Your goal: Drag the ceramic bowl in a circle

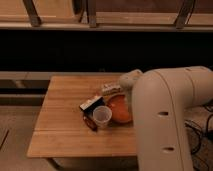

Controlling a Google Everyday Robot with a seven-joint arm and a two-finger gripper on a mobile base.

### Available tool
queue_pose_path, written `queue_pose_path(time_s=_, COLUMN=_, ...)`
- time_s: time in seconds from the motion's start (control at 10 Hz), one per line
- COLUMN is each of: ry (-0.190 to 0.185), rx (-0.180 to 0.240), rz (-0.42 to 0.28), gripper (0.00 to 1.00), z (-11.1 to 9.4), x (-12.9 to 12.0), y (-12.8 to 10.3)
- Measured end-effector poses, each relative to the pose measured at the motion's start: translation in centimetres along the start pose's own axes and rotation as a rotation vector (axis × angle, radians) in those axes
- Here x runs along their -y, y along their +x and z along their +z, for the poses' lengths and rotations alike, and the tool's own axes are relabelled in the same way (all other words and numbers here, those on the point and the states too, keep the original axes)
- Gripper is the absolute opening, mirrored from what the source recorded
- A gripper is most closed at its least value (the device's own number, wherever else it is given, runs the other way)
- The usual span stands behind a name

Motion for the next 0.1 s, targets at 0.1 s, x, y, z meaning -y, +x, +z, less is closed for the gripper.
queue_pose_path(time_s=0.1, ry=0.000, rx=0.000, rz=0.000, gripper=0.80, z=0.00, x=0.00, y=0.00)
